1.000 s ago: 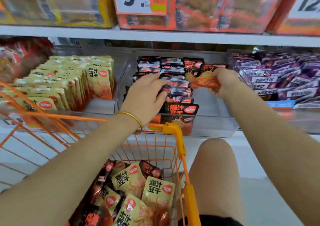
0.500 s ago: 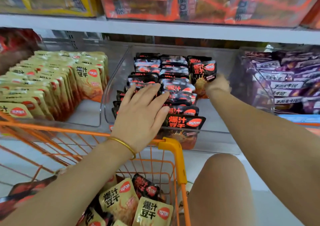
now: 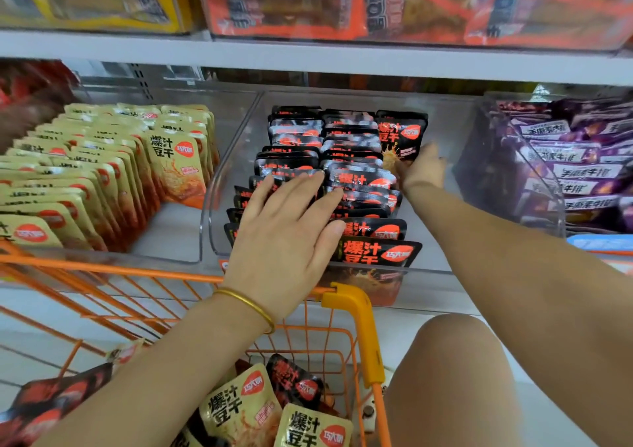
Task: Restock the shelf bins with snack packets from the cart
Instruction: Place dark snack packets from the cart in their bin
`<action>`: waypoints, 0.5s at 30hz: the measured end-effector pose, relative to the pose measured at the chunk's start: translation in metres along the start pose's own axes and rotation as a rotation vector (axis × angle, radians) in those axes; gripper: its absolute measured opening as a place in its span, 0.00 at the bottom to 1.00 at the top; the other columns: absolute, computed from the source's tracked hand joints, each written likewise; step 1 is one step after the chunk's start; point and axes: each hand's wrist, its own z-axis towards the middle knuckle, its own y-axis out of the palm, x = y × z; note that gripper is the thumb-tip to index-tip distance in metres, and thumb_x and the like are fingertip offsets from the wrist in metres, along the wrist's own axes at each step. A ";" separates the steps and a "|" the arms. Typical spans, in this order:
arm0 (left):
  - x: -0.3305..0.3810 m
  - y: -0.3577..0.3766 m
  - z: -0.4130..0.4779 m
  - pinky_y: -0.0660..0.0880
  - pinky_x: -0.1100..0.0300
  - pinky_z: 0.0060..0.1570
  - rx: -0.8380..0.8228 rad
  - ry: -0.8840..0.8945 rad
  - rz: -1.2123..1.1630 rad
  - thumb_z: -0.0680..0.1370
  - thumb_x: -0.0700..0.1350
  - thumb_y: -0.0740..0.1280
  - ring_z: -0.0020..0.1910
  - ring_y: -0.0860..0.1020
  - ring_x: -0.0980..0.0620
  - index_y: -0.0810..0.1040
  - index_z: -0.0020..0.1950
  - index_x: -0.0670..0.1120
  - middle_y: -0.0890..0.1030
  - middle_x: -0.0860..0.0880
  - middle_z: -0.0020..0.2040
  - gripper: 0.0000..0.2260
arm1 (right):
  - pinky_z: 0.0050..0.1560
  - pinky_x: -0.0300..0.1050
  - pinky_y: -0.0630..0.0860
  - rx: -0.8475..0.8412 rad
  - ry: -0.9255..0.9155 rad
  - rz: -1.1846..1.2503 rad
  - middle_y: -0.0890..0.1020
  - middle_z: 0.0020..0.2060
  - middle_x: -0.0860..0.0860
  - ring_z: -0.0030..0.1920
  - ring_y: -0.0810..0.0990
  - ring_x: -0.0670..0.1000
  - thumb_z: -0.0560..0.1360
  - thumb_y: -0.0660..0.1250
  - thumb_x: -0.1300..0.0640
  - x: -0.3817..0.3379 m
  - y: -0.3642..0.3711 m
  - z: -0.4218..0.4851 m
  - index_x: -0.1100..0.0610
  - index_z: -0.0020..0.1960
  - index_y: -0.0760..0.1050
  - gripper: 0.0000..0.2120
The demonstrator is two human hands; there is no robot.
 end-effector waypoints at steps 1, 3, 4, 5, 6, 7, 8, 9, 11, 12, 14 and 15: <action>0.000 0.000 0.000 0.52 0.49 0.71 0.000 0.000 -0.004 0.80 0.54 0.47 0.70 0.67 0.48 0.73 0.67 0.48 0.71 0.47 0.69 0.23 | 0.62 0.54 0.70 0.008 0.017 0.002 0.69 0.63 0.62 0.59 0.74 0.63 0.76 0.66 0.58 -0.001 0.000 0.000 0.62 0.63 0.64 0.20; 0.000 0.000 0.000 0.52 0.50 0.71 -0.001 0.000 -0.014 0.80 0.55 0.47 0.70 0.67 0.49 0.73 0.67 0.48 0.71 0.47 0.69 0.23 | 0.63 0.52 0.69 0.023 0.054 0.018 0.70 0.63 0.62 0.61 0.73 0.61 0.75 0.67 0.57 -0.002 0.000 0.000 0.63 0.64 0.63 0.22; 0.000 0.000 0.000 0.52 0.50 0.71 0.007 0.001 -0.026 0.80 0.54 0.48 0.70 0.67 0.48 0.74 0.66 0.47 0.71 0.47 0.69 0.23 | 0.63 0.52 0.69 0.027 0.068 0.015 0.69 0.64 0.62 0.62 0.72 0.60 0.75 0.68 0.56 -0.003 -0.002 -0.002 0.64 0.64 0.62 0.24; -0.001 -0.001 0.001 0.52 0.51 0.71 0.019 0.002 -0.045 0.80 0.54 0.48 0.69 0.68 0.48 0.74 0.66 0.47 0.72 0.47 0.68 0.23 | 0.62 0.51 0.70 0.029 0.072 -0.002 0.69 0.64 0.61 0.63 0.72 0.59 0.74 0.70 0.54 -0.007 -0.006 -0.006 0.64 0.64 0.61 0.26; -0.001 -0.002 0.001 0.53 0.52 0.71 0.029 0.001 -0.073 0.80 0.54 0.49 0.68 0.68 0.48 0.75 0.65 0.46 0.72 0.47 0.67 0.22 | 0.61 0.51 0.70 0.021 0.073 -0.021 0.69 0.65 0.60 0.63 0.72 0.59 0.73 0.71 0.53 -0.010 -0.011 -0.009 0.63 0.65 0.61 0.28; -0.002 -0.004 0.000 0.54 0.52 0.70 0.039 0.001 -0.106 0.80 0.53 0.50 0.67 0.69 0.47 0.76 0.64 0.45 0.73 0.46 0.67 0.22 | 0.61 0.51 0.70 0.031 0.053 -0.019 0.69 0.65 0.60 0.63 0.71 0.58 0.72 0.72 0.53 -0.014 -0.019 -0.017 0.63 0.65 0.61 0.29; -0.002 -0.008 0.000 0.57 0.51 0.69 0.054 0.009 -0.134 0.79 0.52 0.52 0.65 0.70 0.46 0.76 0.63 0.45 0.74 0.46 0.66 0.21 | 0.61 0.50 0.70 0.040 0.002 -0.006 0.68 0.65 0.60 0.64 0.71 0.59 0.72 0.72 0.54 -0.021 -0.031 -0.027 0.63 0.64 0.61 0.29; -0.004 -0.013 -0.003 0.59 0.50 0.68 0.074 0.026 -0.148 0.79 0.51 0.53 0.64 0.71 0.45 0.77 0.62 0.44 0.74 0.46 0.65 0.19 | 0.61 0.50 0.69 0.066 -0.092 0.000 0.69 0.64 0.61 0.63 0.71 0.60 0.72 0.71 0.57 -0.028 -0.044 -0.040 0.63 0.63 0.63 0.25; -0.009 -0.028 -0.015 0.63 0.51 0.65 0.103 0.067 -0.141 0.79 0.48 0.56 0.61 0.73 0.45 0.78 0.60 0.43 0.76 0.46 0.63 0.17 | 0.58 0.50 0.69 0.101 -0.361 0.020 0.74 0.57 0.62 0.58 0.74 0.60 0.73 0.67 0.61 -0.039 -0.067 -0.076 0.60 0.57 0.66 0.16; -0.013 -0.037 -0.024 0.64 0.51 0.63 0.109 0.085 -0.134 0.79 0.47 0.57 0.60 0.74 0.45 0.78 0.60 0.43 0.76 0.47 0.62 0.16 | 0.54 0.46 0.71 0.091 -0.474 0.065 0.75 0.52 0.60 0.52 0.76 0.57 0.72 0.66 0.63 -0.043 -0.079 -0.098 0.59 0.54 0.68 0.13; -0.023 -0.054 -0.047 0.68 0.49 0.57 0.118 0.131 -0.113 0.79 0.45 0.58 0.57 0.75 0.44 0.79 0.58 0.43 0.78 0.47 0.59 0.13 | 0.42 0.33 0.71 0.007 -0.668 0.185 0.75 0.45 0.54 0.39 0.74 0.45 0.72 0.66 0.65 -0.048 -0.101 -0.153 0.57 0.50 0.69 0.09; -0.029 -0.061 -0.059 0.69 0.48 0.54 0.115 0.157 -0.094 0.79 0.44 0.58 0.55 0.75 0.44 0.79 0.56 0.43 0.79 0.47 0.57 0.12 | 0.40 0.30 0.70 -0.075 -0.763 0.202 0.74 0.41 0.51 0.37 0.72 0.42 0.72 0.65 0.66 -0.049 -0.110 -0.183 0.56 0.48 0.70 0.09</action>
